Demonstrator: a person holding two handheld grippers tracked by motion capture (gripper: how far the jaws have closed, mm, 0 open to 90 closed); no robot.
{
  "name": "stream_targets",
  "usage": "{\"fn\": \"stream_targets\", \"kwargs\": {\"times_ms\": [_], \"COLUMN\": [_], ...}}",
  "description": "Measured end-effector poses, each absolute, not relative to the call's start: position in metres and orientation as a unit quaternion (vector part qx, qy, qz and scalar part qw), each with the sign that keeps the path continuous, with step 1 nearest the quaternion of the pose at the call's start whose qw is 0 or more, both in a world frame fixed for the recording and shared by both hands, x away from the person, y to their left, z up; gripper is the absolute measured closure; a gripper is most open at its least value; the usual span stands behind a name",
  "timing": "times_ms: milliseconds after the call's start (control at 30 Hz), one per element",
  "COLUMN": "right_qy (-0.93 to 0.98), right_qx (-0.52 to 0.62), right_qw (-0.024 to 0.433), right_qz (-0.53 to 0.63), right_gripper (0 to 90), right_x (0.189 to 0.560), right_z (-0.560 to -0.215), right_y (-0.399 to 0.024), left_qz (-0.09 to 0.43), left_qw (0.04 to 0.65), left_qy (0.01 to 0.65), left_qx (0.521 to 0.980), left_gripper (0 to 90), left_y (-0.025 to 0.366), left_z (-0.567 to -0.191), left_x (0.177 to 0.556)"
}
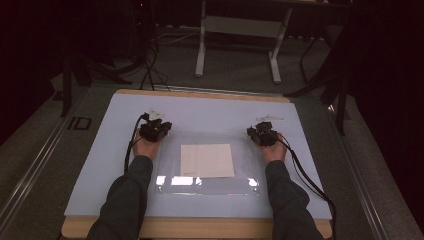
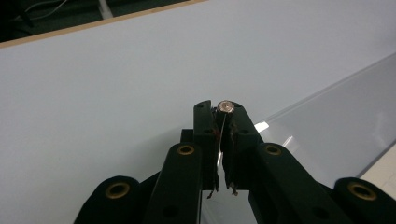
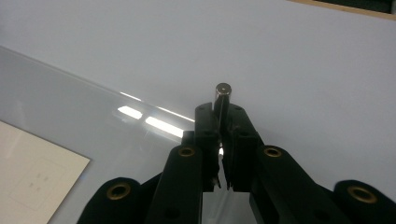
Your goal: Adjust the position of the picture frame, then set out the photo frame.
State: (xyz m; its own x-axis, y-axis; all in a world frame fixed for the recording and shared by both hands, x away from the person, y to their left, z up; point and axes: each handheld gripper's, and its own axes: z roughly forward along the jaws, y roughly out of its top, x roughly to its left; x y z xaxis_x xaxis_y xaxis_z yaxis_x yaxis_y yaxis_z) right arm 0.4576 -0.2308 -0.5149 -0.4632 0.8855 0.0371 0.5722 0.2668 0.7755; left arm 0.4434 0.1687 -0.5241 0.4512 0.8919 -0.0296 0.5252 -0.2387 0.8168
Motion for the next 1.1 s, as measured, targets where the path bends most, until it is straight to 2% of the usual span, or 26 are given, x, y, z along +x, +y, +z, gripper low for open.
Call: {"fn": "stream_targets", "kwargs": {"times_ms": [333, 367, 433, 467, 533, 567, 600, 633, 667, 867, 1000, 1100], "right_qy": [0.761, 0.761, 0.759, 0.760, 0.764, 0.764, 0.766, 0.766, 0.765, 0.772, 0.762, 0.754], "right_qx": [0.478, 0.478, 0.481, 0.482, 0.476, 0.476, 0.470, 0.470, 0.468, 0.448, 0.450, 0.452], "right_qw": [0.213, 0.213, 0.205, 0.193, 0.188, 0.188, 0.185, 0.185, 0.180, 0.190, 0.197, 0.200], "right_qz": [0.384, 0.384, 0.387, 0.392, 0.393, 0.393, 0.397, 0.397, 0.404, 0.408, 0.422, 0.432], "right_gripper": [84.8, 84.8, 81.6, 74.5, 67.5, 67.5, 61.1, 61.1, 56.9, 52.7, 53.0, 55.0], "right_x": [0.459, 0.459, 0.457, 0.457, 0.454, 0.454, 0.448, 0.448, 0.443, 0.424, 0.423, 0.428], "right_z": [-0.517, -0.517, -0.517, -0.517, -0.517, -0.517, -0.517, -0.517, -0.516, -0.515, -0.512, -0.511], "right_y": [-0.232, -0.232, -0.234, -0.236, -0.240, -0.240, -0.244, -0.244, -0.247, -0.252, -0.254, -0.257], "left_qz": [0.227, 0.227, 0.222, 0.216, 0.211, 0.211, 0.211, 0.207, 0.207, 0.208, 0.197, 0.192], "left_qw": [0.397, 0.397, 0.395, 0.389, 0.402, 0.402, 0.406, 0.408, 0.408, 0.429, 0.454, 0.461], "left_qy": [0.489, 0.489, 0.492, 0.493, 0.494, 0.494, 0.496, 0.494, 0.493, 0.478, 0.467, 0.442], "left_qx": [0.742, 0.742, 0.743, 0.747, 0.741, 0.741, 0.738, 0.740, 0.740, 0.738, 0.733, 0.745], "left_gripper": [83.7, 81.2, 67.8, 64.1, 61.2, 60.7, 60.4, 60.4, 59.8, 56.9, 56.7, 56.7], "left_y": [0.166, 0.166, 0.167, 0.170, 0.176, 0.176, 0.178, 0.181, 0.182, 0.186, 0.184, 0.177], "left_z": [-0.524, -0.524, -0.527, -0.529, -0.529, -0.529, -0.529, -0.528, -0.528, -0.520, -0.518, -0.518], "left_x": [0.447, 0.447, 0.446, 0.444, 0.438, 0.438, 0.435, 0.430, 0.429, 0.403, 0.381, 0.363]}}
